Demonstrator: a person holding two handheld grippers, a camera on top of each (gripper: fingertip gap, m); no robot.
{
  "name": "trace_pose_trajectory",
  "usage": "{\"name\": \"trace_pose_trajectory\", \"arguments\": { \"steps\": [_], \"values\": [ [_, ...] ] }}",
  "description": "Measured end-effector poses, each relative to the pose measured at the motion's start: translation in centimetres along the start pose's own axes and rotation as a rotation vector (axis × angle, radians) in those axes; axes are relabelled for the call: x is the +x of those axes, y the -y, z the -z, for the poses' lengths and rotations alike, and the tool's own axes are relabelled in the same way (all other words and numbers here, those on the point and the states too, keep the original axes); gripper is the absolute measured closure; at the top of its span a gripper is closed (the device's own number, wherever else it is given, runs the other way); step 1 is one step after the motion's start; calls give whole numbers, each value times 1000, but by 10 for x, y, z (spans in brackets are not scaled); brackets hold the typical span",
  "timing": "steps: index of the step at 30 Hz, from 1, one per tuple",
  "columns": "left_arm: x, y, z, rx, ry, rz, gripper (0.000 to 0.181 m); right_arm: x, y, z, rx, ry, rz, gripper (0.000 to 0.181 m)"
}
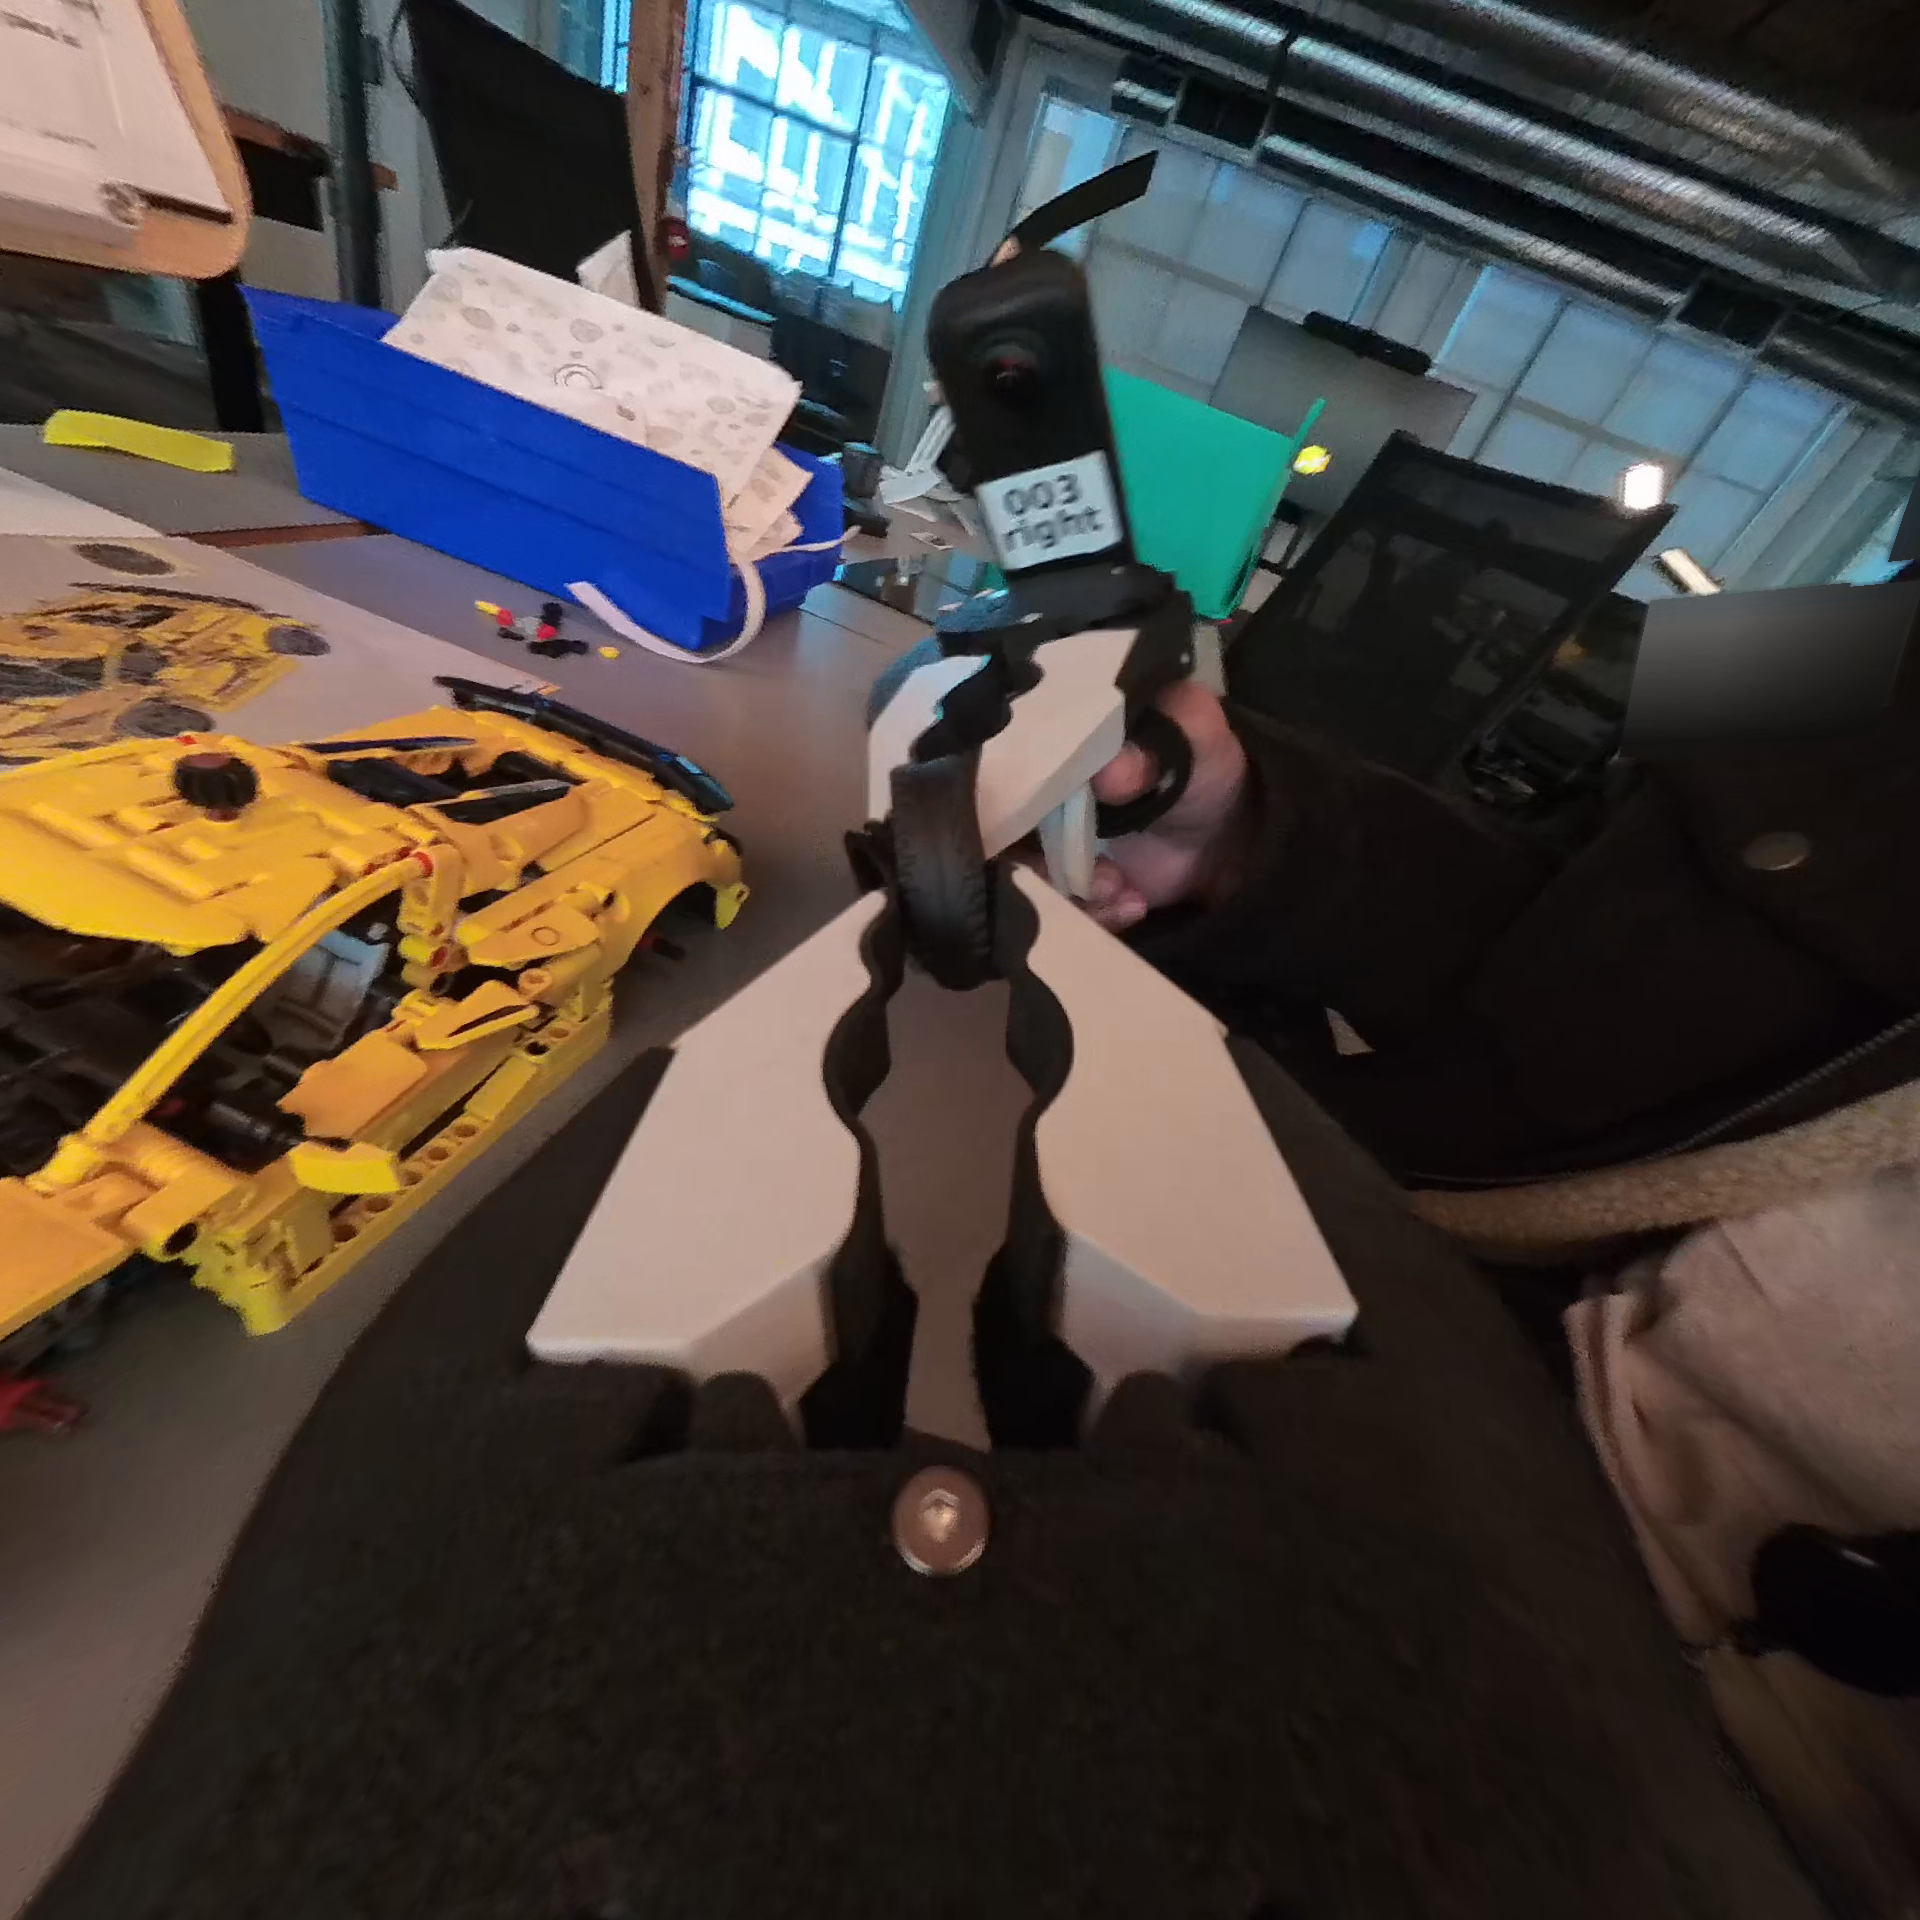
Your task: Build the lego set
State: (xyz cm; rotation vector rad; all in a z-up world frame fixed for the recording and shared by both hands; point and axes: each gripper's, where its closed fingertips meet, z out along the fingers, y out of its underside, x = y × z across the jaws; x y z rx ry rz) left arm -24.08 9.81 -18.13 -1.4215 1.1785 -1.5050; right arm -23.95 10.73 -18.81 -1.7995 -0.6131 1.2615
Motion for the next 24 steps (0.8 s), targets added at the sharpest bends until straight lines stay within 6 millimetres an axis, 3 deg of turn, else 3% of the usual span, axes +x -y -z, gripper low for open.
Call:
{"name": "trace_pose_trajectory", "arguments": {
  "steps": [9, 16, 18, 21, 24],
  "values": [
    [7, 9, 3, 59, -88, 79, 164, -10, 8, 3, 76, 140, -119, 169],
    [23, 22, 9, 138, -227, 150, 164, -31, 17, 7, 129, 337, -223, 170],
    [12, 17, 7, 110, -154, 141, 164, -16, 14, 3, 125, 234, -205, 170],
    [-11, 5, 4, 36, -24, 141, 166, 7, 8, -4, 62, -25, 9, 167],
    [-14, 5, 4, 33, -8, 133, 166, 6, 11, -6, 71, -117, 190, 163]
  ]
}}
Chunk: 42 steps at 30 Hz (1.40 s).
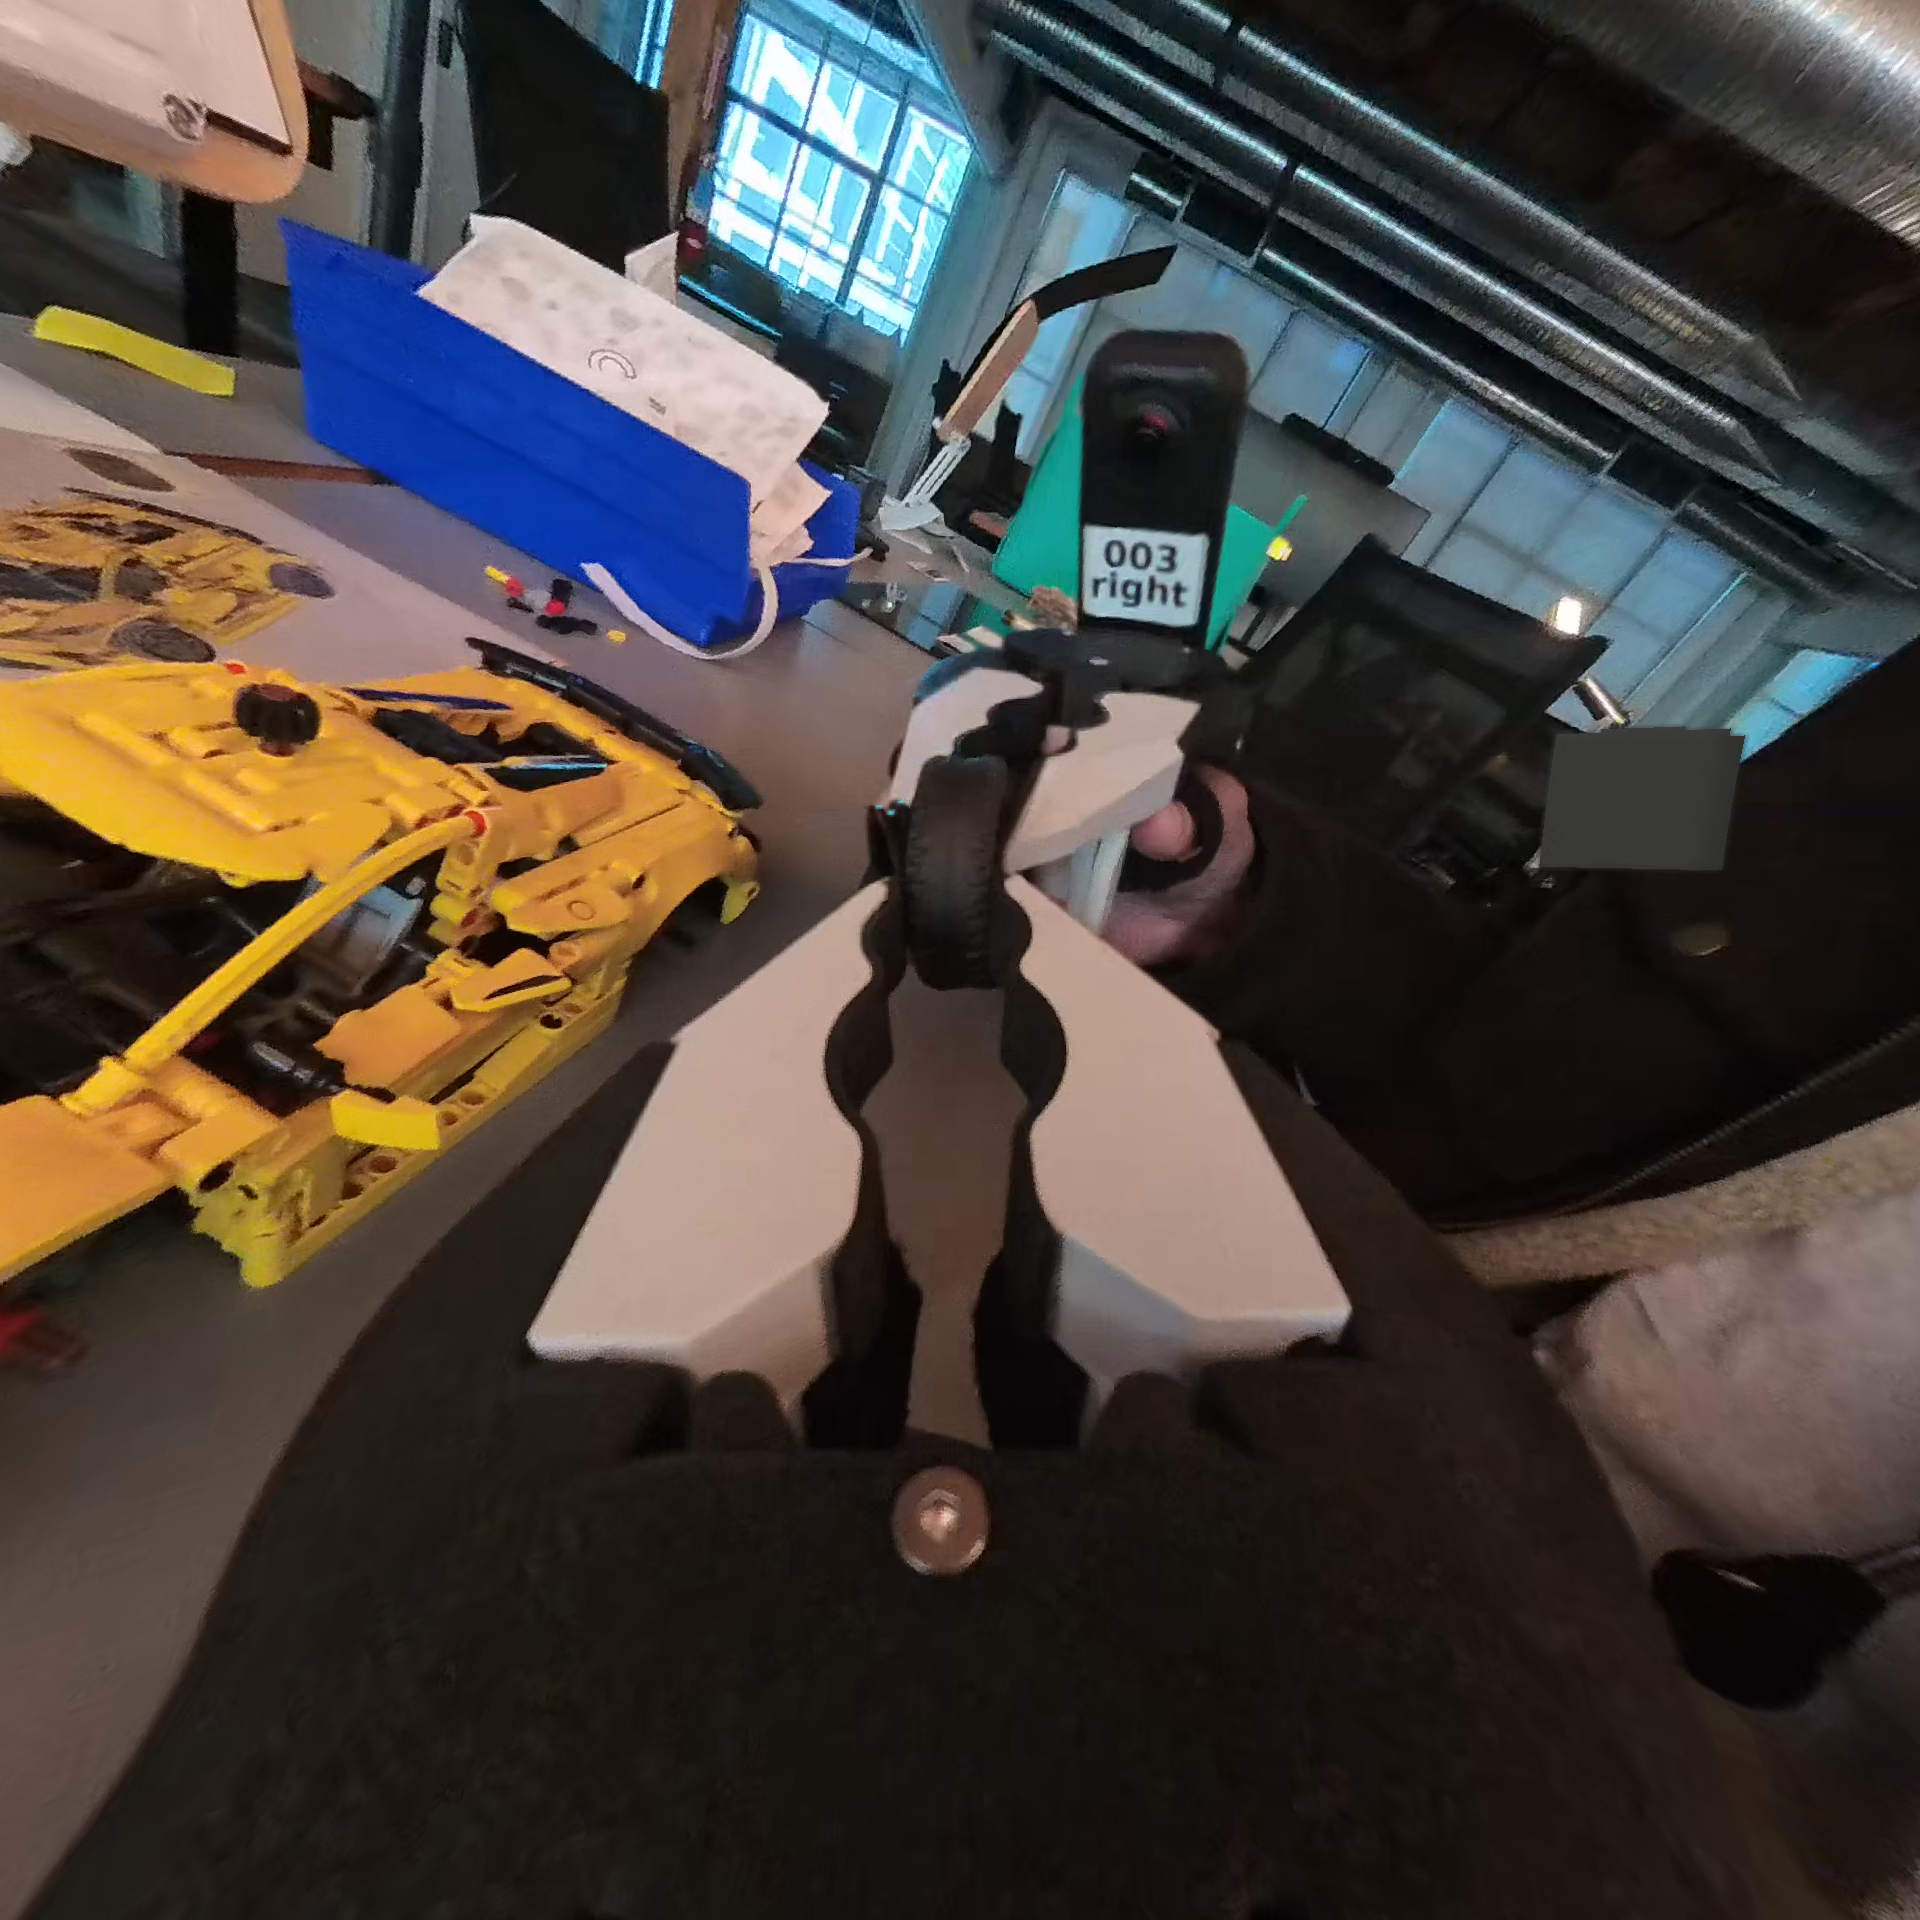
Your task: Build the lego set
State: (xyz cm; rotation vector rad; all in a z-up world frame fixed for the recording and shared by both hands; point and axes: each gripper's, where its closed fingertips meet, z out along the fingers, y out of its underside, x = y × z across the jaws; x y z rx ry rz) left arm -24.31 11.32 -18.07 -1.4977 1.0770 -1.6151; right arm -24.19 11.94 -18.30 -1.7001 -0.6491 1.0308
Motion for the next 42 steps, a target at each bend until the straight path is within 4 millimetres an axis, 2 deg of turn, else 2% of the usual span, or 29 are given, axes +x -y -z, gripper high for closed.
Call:
{"name": "trace_pose_trajectory", "arguments": {
  "steps": [4, 5, 6, 8, 13, 16, 22, 30, 32, 35, 39, 40, 42],
  "values": [
    [6, -2, 0, -11, -24, -21, 166, -4, 1, 0, -2, -4, 115, 157],
    [5, -2, 0, -15, -20, -19, 166, -2, 1, 0, -20, -30, 138, 154],
    [3, -5, -1, -30, -9, -19, 166, 7, 0, 1, -34, -94, 168, 140],
    [1, -6, -1, -42, 19, -53, 166, 10, 0, 2, -38, -119, 187, 136],
    [14, -7, -2, -44, -50, -57, 166, -14, -1, 0, -15, 128, -17, 154],
    [17, -7, -1, -41, -66, -62, 166, -18, -1, 1, -16, 166, -69, 155],
    [18, -14, -5, -76, -70, -78, 166, -19, 4, 5, 13, 272, -321, 160],
    [24, -15, -6, -82, -96, -110, 166, -24, 3, 9, 8, 381, -449, 168],
    [32, -12, -5, -61, -120, -147, 166, -30, 7, 11, 12, 433, -488, 168],
    [22, -15, -6, -82, -66, -142, 166, -21, 6, 7, 23, 337, -431, 167],
    [16, -15, -5, -92, -48, -101, 166, -13, 2, 3, 14, 170, -176, 164],
    [16, -16, -5, -95, -52, -96, 166, -13, 1, 3, 16, 156, -140, 161],
    [19, -15, -5, -90, -75, -81, 166, -7, 1, 2, 29, 131, -144, 143]
  ]
}}
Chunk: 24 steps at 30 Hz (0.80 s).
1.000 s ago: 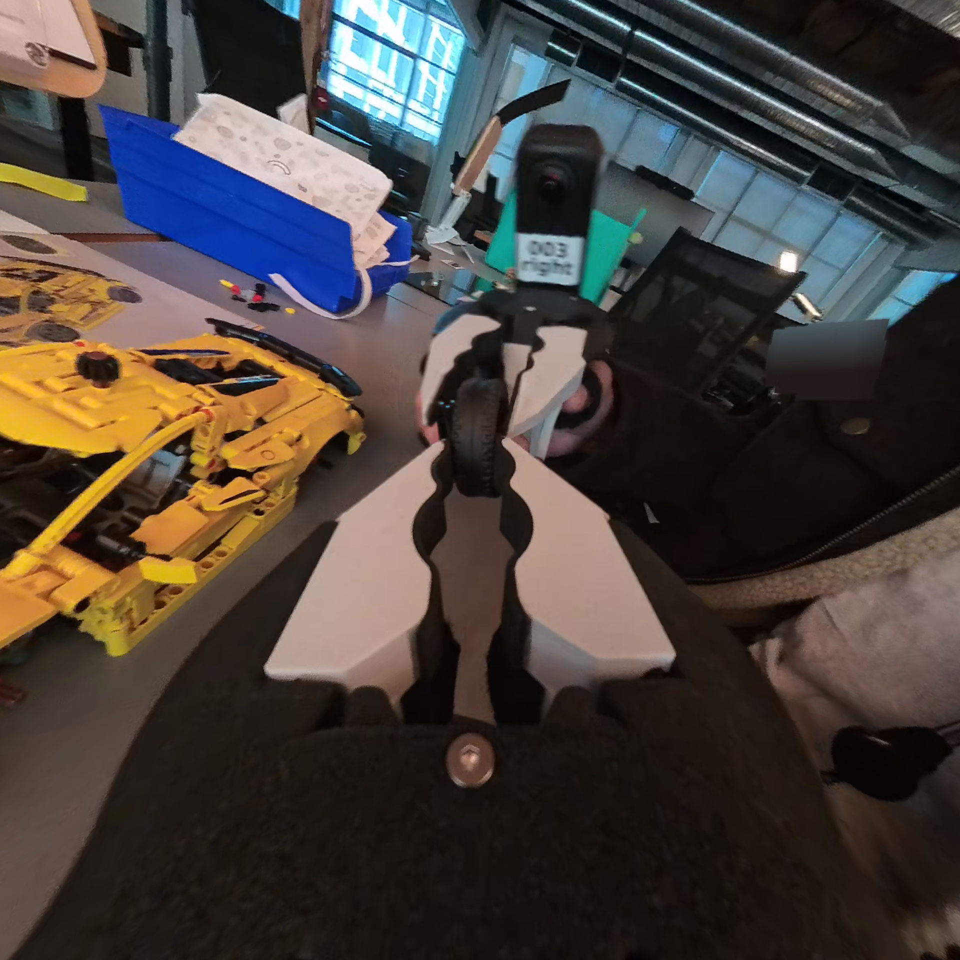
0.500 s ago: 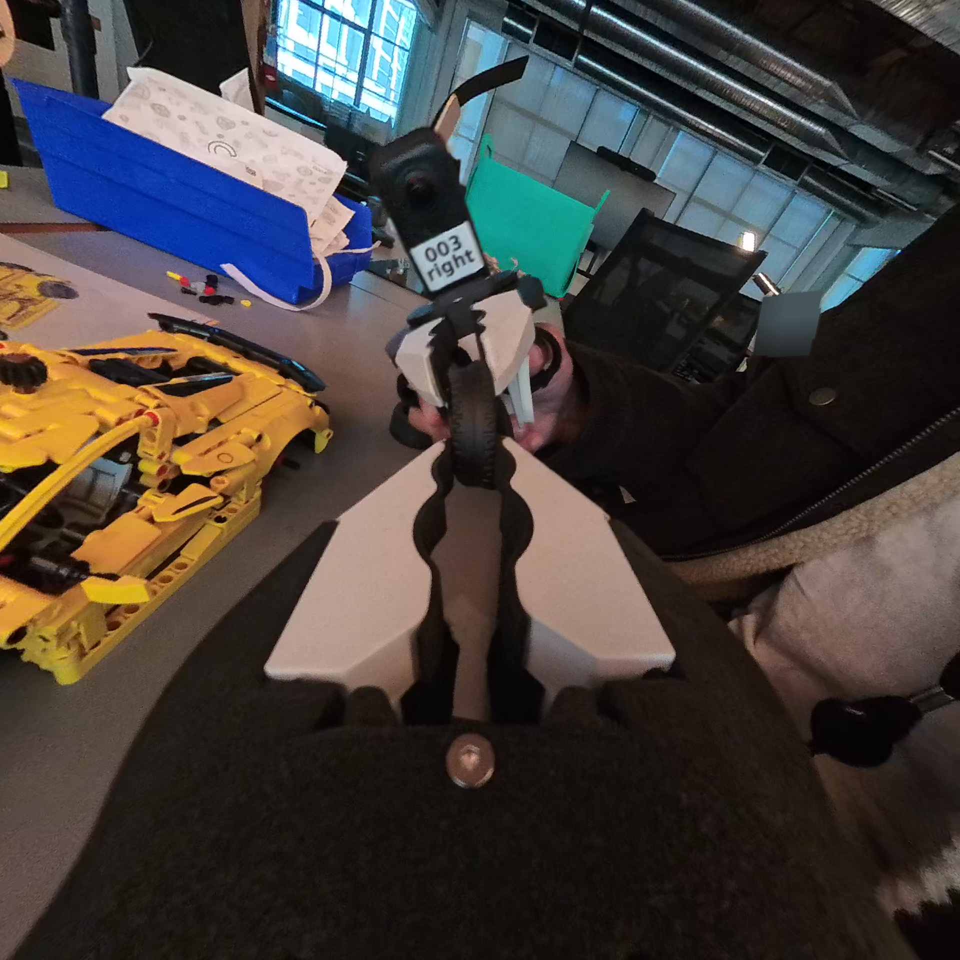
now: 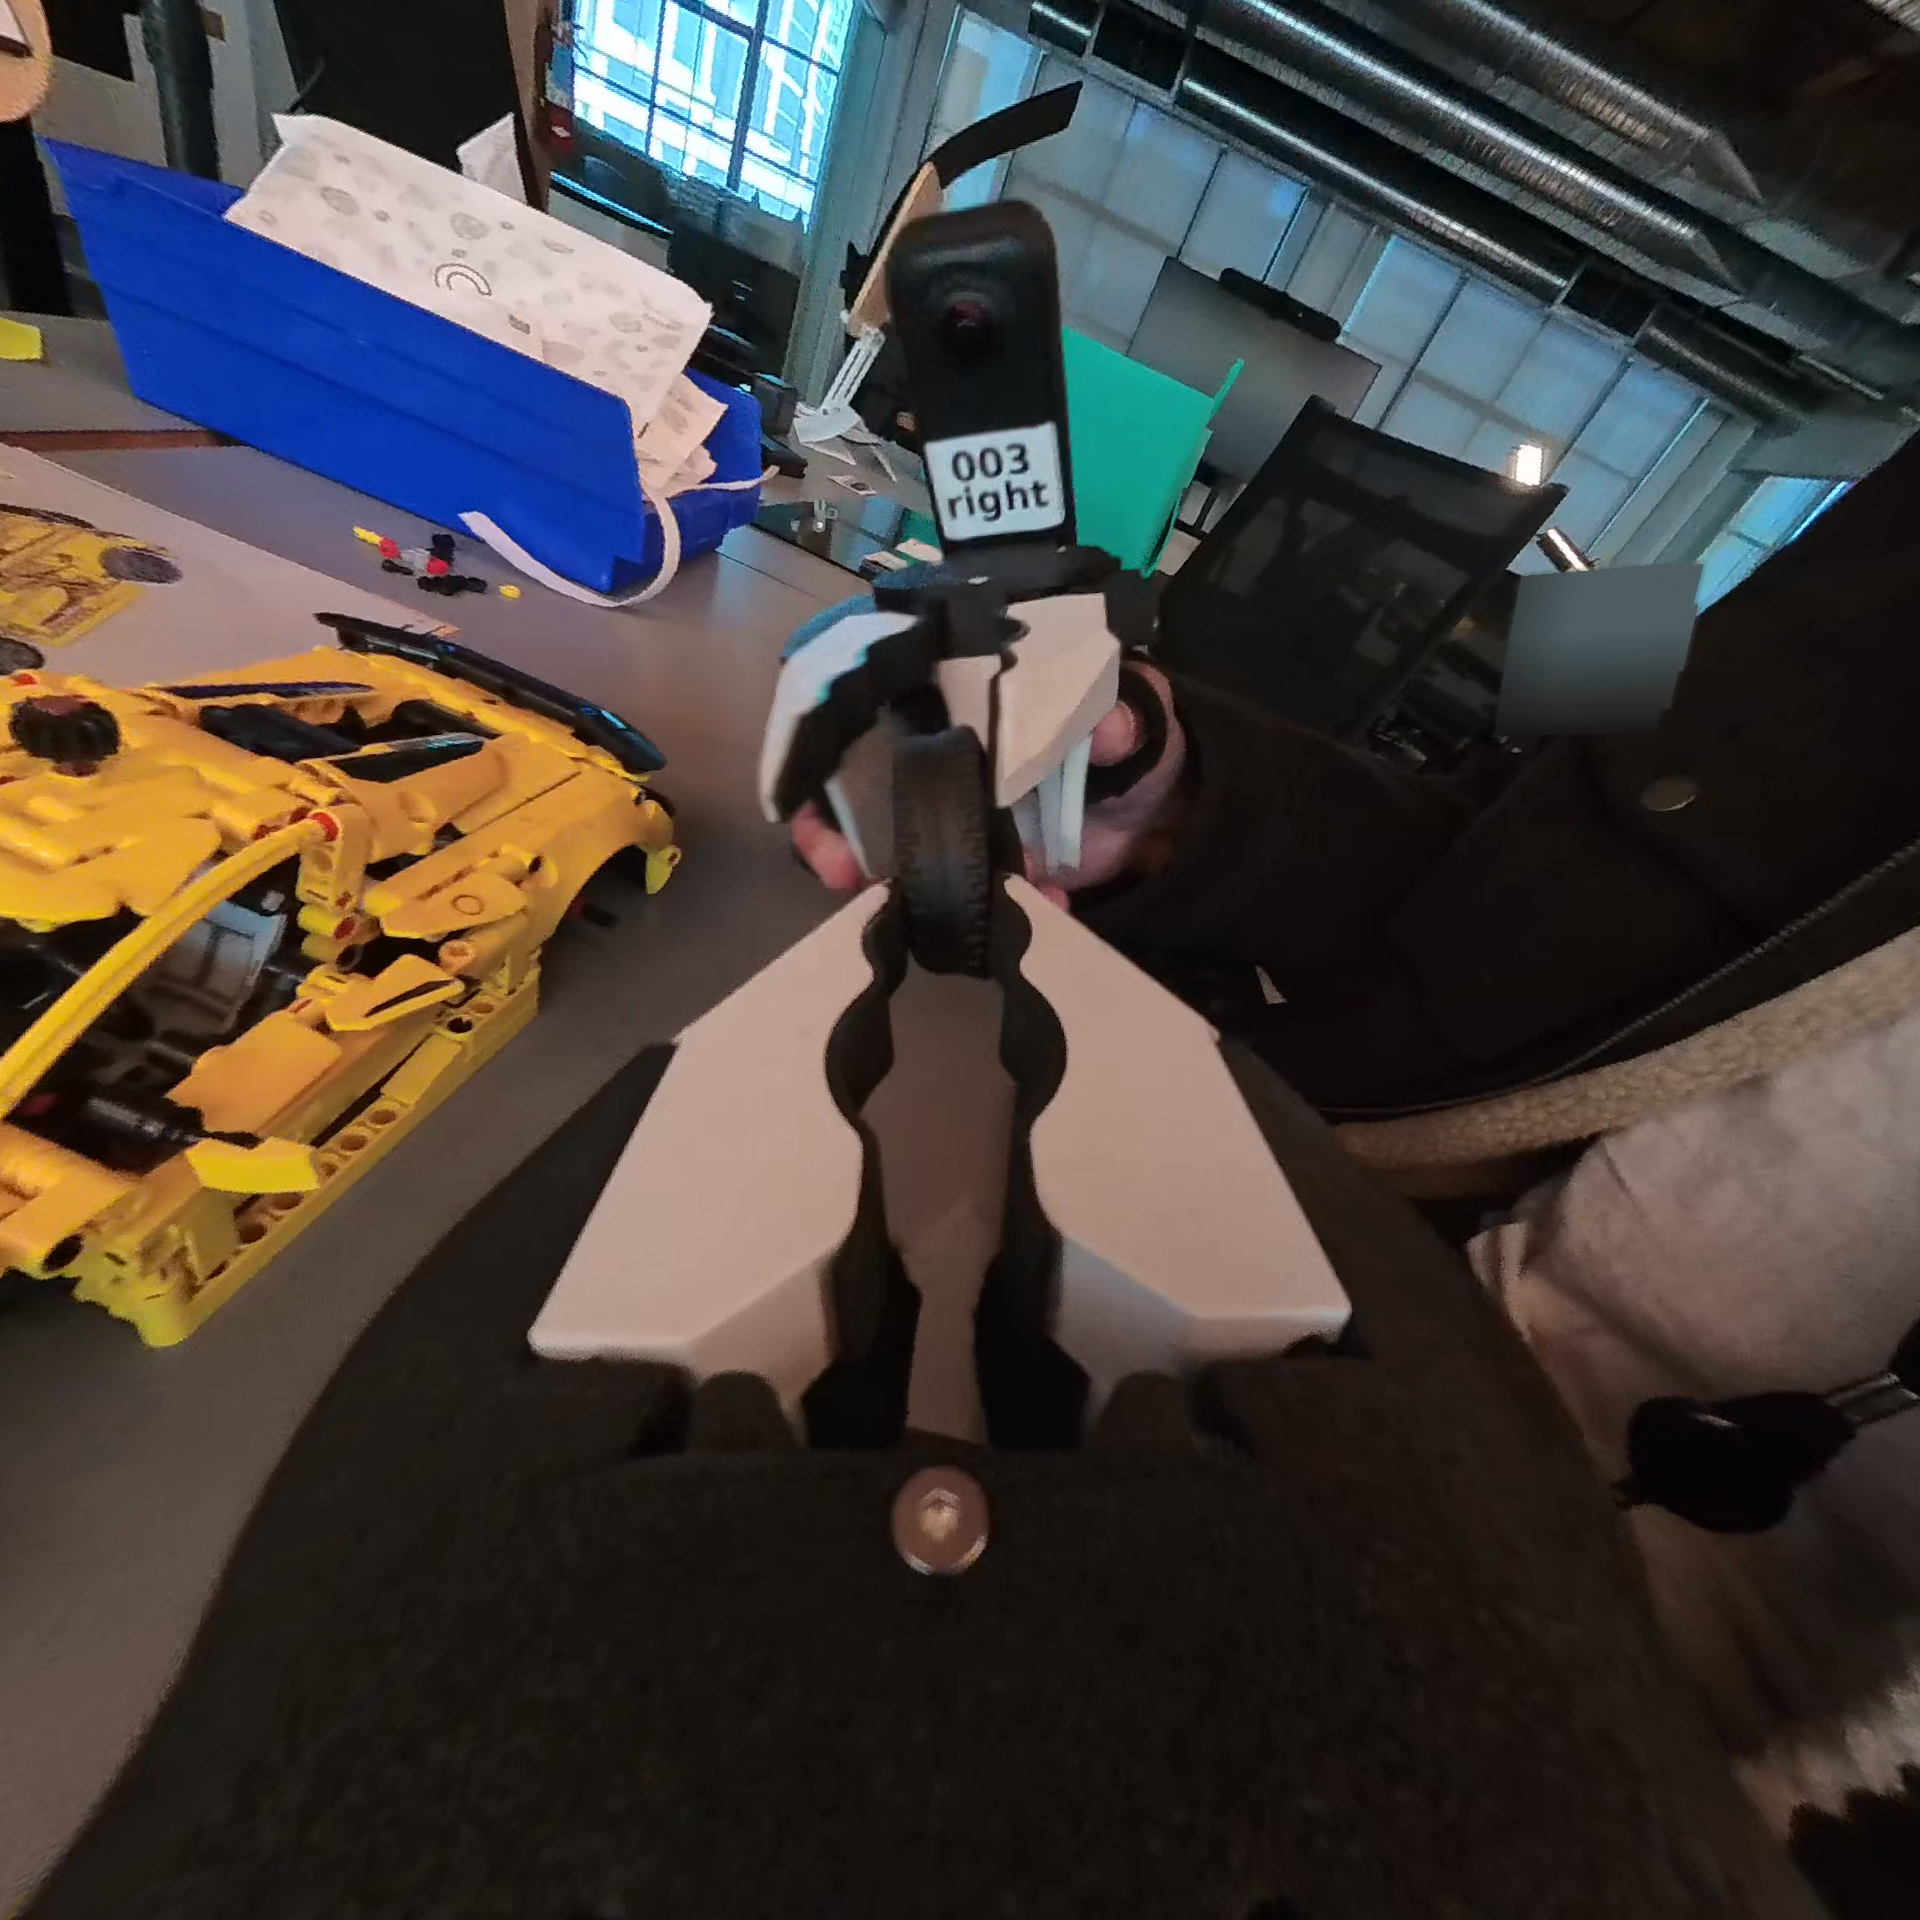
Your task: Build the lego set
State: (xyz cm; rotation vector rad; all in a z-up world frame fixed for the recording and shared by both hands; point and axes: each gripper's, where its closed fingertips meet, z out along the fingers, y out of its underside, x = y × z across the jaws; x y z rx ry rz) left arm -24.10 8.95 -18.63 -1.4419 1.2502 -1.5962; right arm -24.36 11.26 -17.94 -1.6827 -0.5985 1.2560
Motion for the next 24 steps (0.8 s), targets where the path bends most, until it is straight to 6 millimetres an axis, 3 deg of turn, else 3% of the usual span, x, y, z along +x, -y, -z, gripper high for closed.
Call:
{"name": "trace_pose_trajectory", "arguments": {
  "steps": [3, 4, 6, 17, 24],
  "values": [
    [2, 2, 0, 10, -19, 16, 166, -2, 0, -1, 1, 34, -52, 137],
    [4, 2, 1, 11, -31, 18, 166, -6, 0, -2, 6, 72, -70, 139],
    [6, 0, -1, -1, -40, 10, 166, -22, -1, -3, -1, 196, -137, 160],
    [15, 5, 0, 32, -103, 6, 166, -34, 5, 0, 10, 468, -604, 166],
    [0, 11, 4, 77, -65, 123, 166, -13, 13, -5, 54, 94, -97, 163]
  ]
}}
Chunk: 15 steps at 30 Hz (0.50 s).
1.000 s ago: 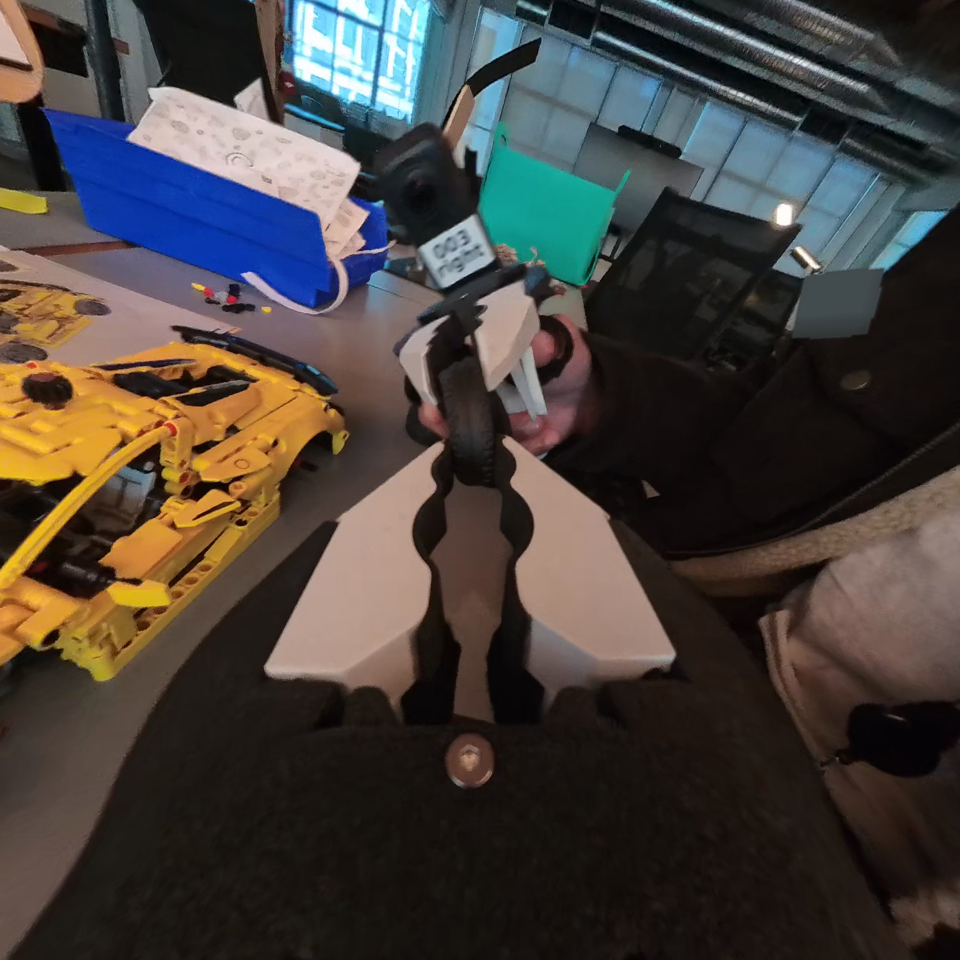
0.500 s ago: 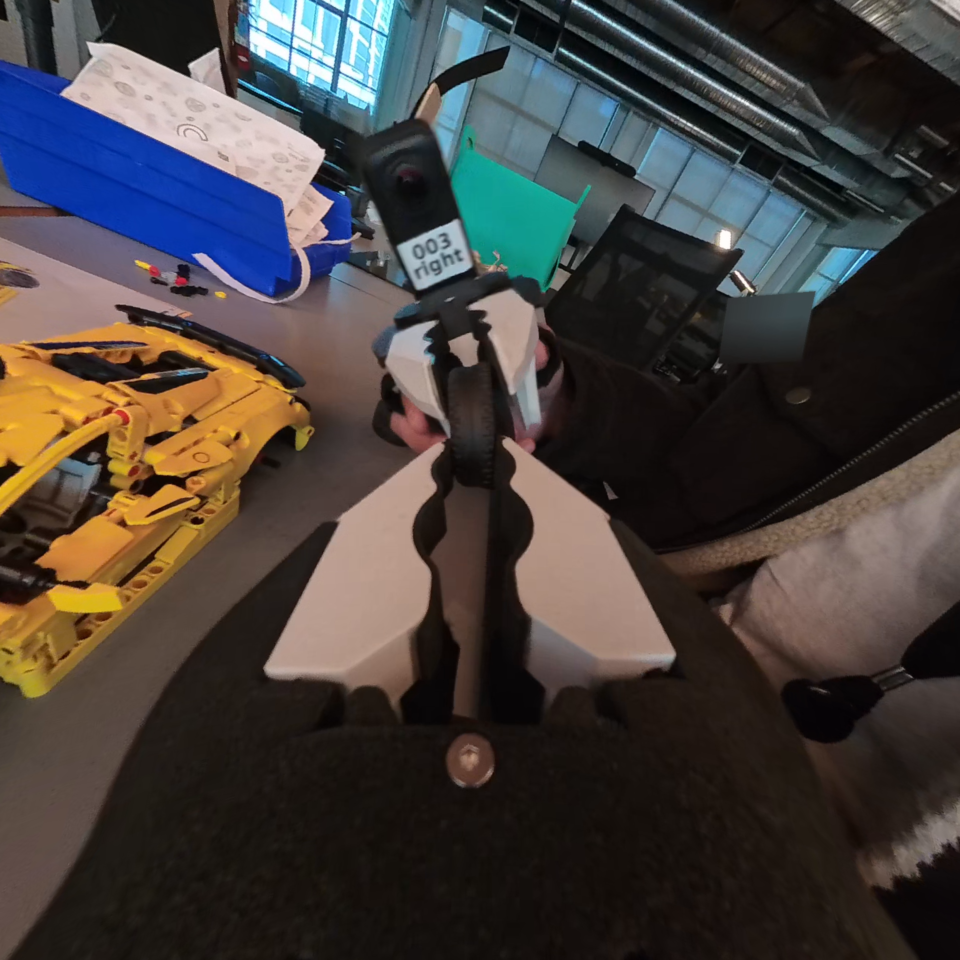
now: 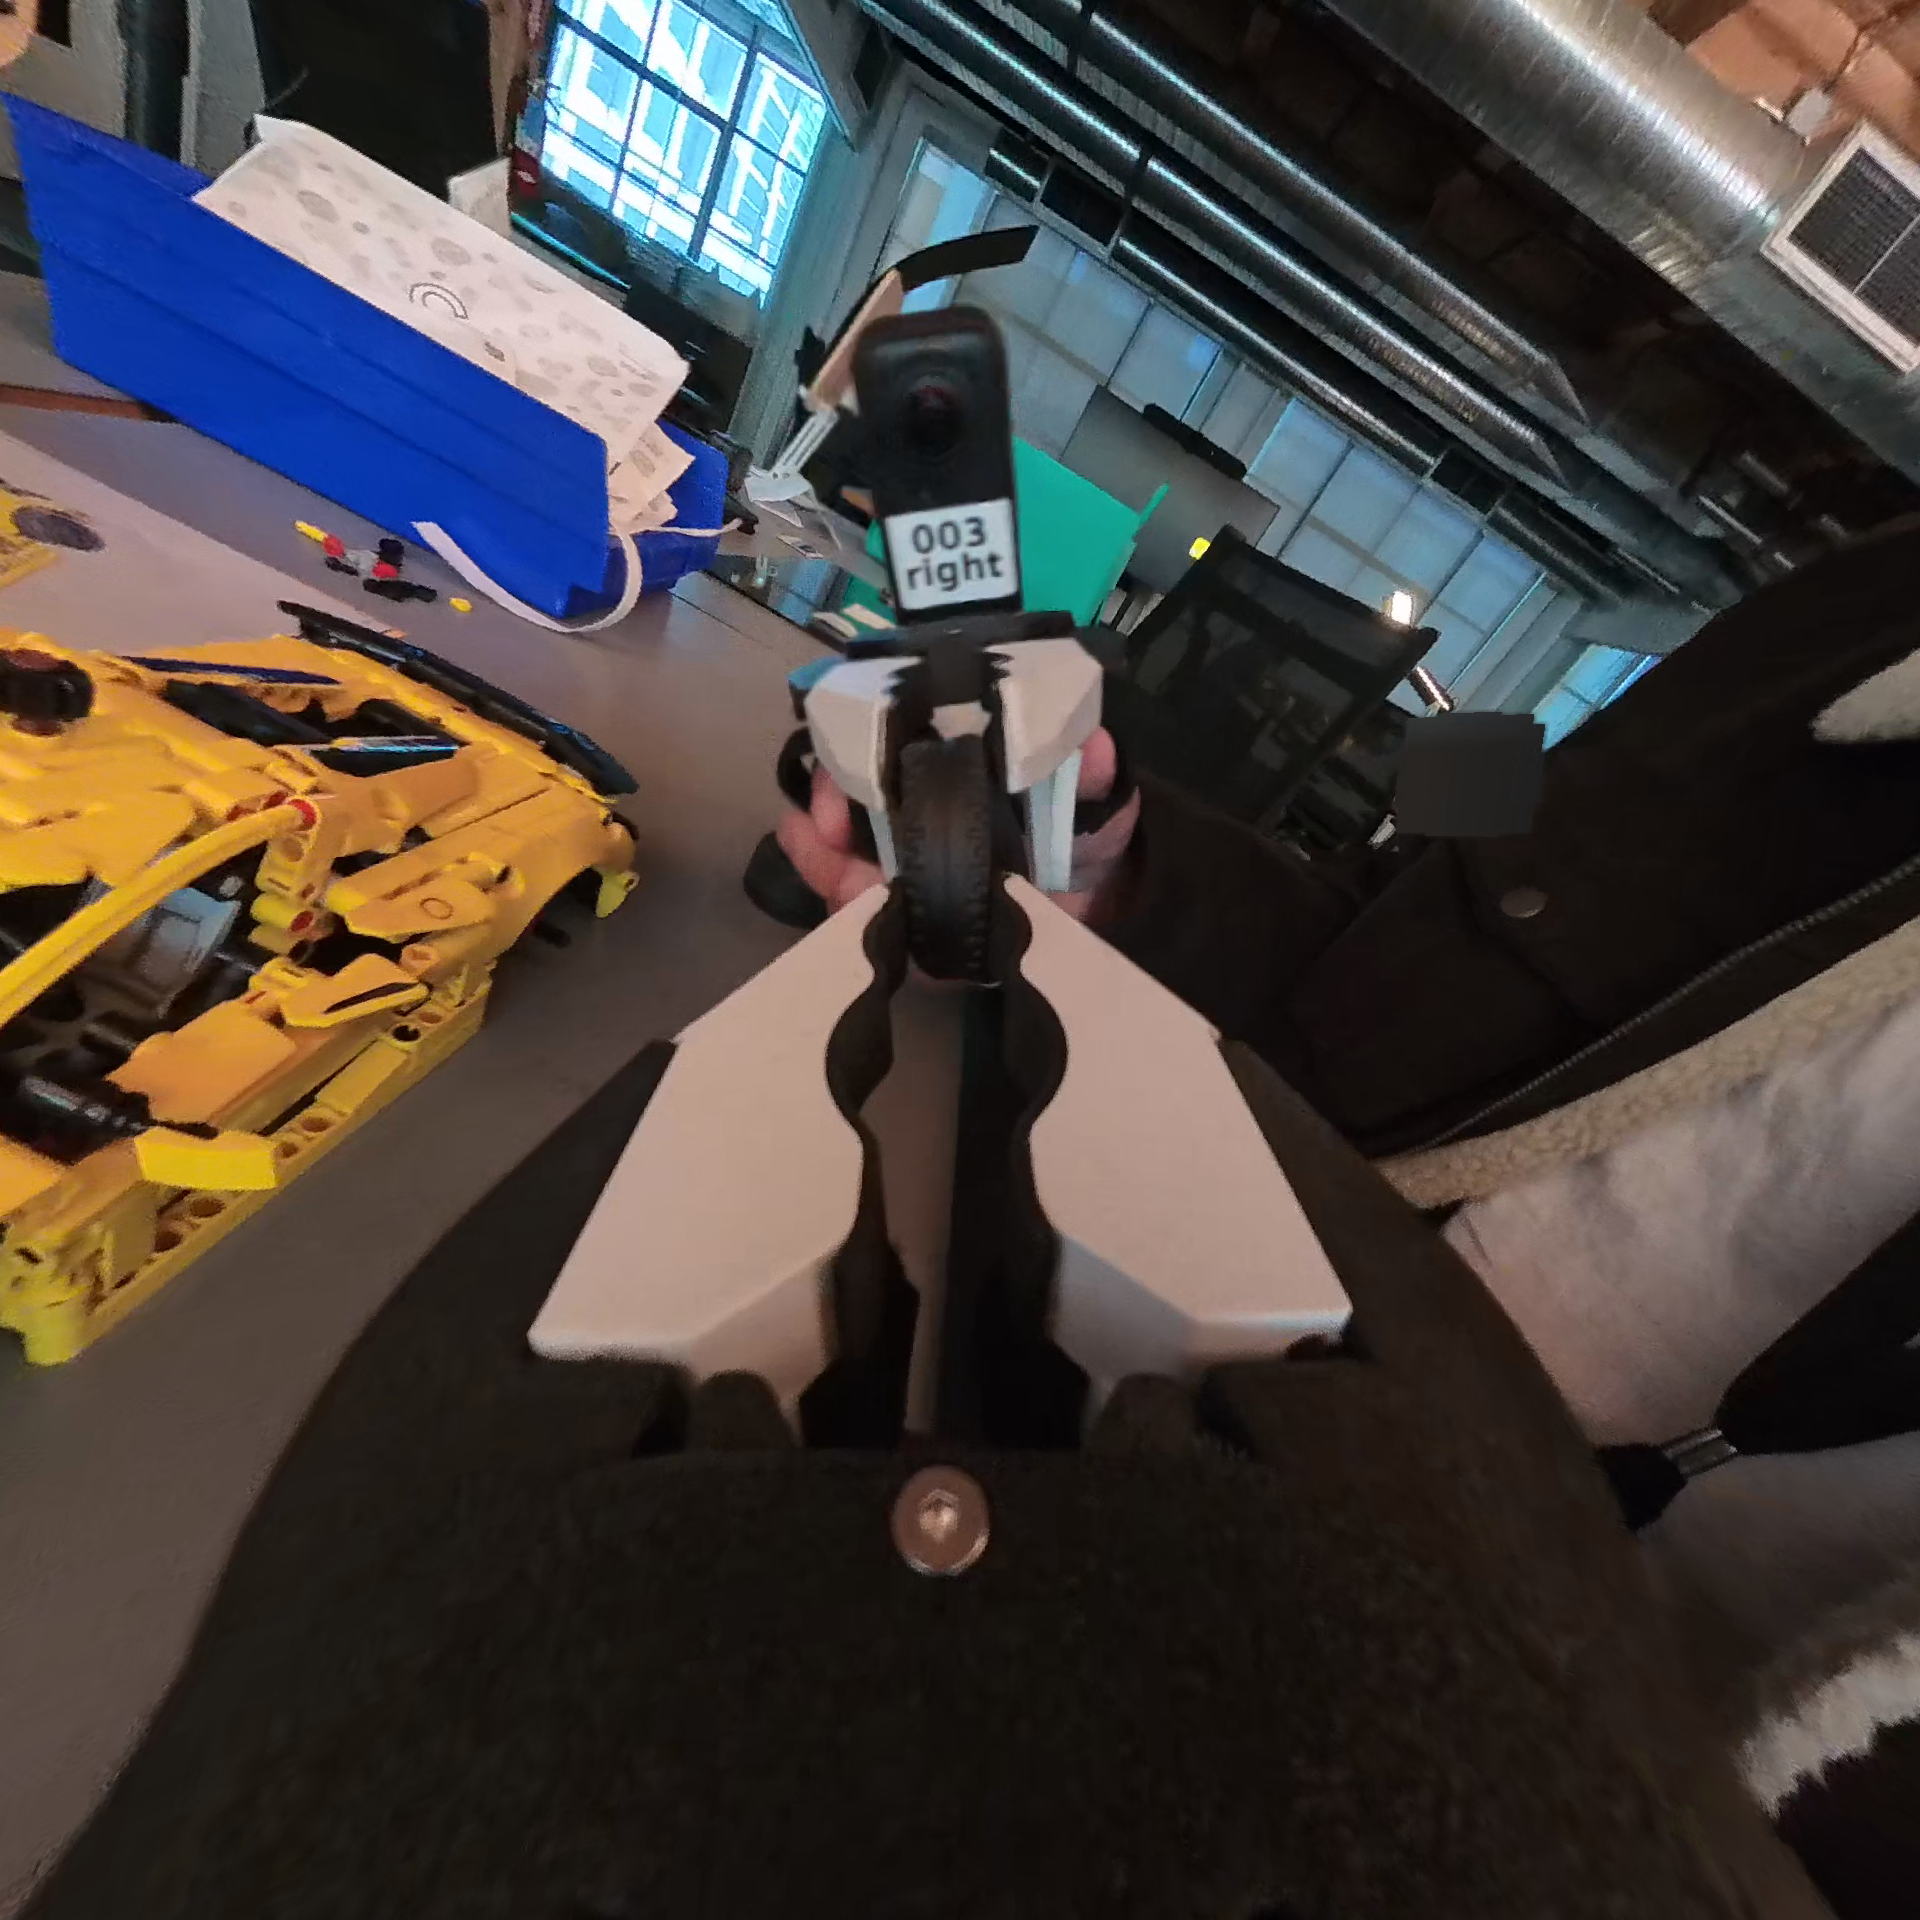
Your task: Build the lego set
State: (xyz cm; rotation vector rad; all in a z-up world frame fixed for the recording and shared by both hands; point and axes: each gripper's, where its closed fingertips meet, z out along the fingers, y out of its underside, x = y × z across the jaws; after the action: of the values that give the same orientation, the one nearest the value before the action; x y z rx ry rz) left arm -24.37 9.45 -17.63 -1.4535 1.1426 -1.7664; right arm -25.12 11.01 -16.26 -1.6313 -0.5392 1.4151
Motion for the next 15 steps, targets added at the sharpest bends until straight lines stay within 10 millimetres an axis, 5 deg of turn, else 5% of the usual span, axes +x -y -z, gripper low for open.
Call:
{"name": "trace_pose_trajectory", "arguments": {
  "steps": [4, 15],
  "values": [
    [-2, 7, 5, 45, 3, 23, 166, 4, -9, 0, -23, -14, -45, 147],
    [15, 14, 5, 100, -142, 100, 165, -22, 0, -1, 25, 246, -281, 163]
  ]
}}
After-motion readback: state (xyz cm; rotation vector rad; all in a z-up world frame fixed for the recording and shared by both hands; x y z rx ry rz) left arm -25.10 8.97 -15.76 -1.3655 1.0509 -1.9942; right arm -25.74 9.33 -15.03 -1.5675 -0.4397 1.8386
